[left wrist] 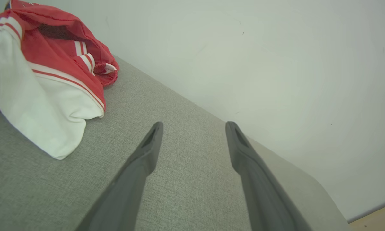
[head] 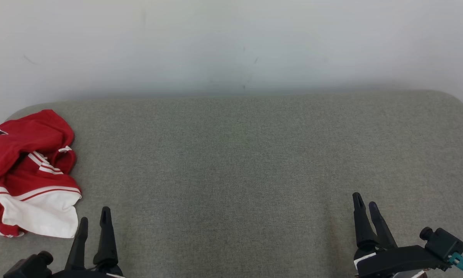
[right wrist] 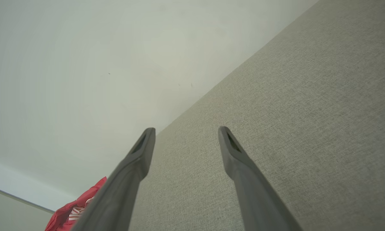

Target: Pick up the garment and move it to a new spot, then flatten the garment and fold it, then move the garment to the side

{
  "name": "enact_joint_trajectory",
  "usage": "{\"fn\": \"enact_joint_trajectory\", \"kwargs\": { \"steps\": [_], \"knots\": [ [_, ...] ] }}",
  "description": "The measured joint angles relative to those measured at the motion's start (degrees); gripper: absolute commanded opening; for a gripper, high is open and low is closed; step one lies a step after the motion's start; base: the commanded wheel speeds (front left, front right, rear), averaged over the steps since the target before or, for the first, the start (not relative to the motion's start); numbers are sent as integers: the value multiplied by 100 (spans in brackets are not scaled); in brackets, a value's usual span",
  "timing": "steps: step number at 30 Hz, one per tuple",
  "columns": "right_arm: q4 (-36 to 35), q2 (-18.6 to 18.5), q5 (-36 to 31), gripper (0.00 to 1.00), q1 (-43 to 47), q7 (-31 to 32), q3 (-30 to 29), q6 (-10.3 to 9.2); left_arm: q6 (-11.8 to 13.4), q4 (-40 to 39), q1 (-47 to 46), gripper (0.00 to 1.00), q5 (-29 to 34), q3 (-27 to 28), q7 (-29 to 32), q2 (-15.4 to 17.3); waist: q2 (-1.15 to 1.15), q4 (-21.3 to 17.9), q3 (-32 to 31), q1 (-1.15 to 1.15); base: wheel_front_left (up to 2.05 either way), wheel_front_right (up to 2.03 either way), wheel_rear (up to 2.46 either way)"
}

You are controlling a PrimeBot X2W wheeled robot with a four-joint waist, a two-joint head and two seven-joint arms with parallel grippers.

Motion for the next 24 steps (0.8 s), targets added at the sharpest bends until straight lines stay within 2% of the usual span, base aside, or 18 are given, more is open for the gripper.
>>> {"fn": "enact_joint_trajectory", "kwargs": {
  "steps": [24],
  "knots": [
    [-10, -3, -1560, 100, -27, -358, 253, 0, 91, -247, 94, 100, 1448, -203, -364, 124, 0, 5, 44, 0, 0, 0, 0]
  ]
}}
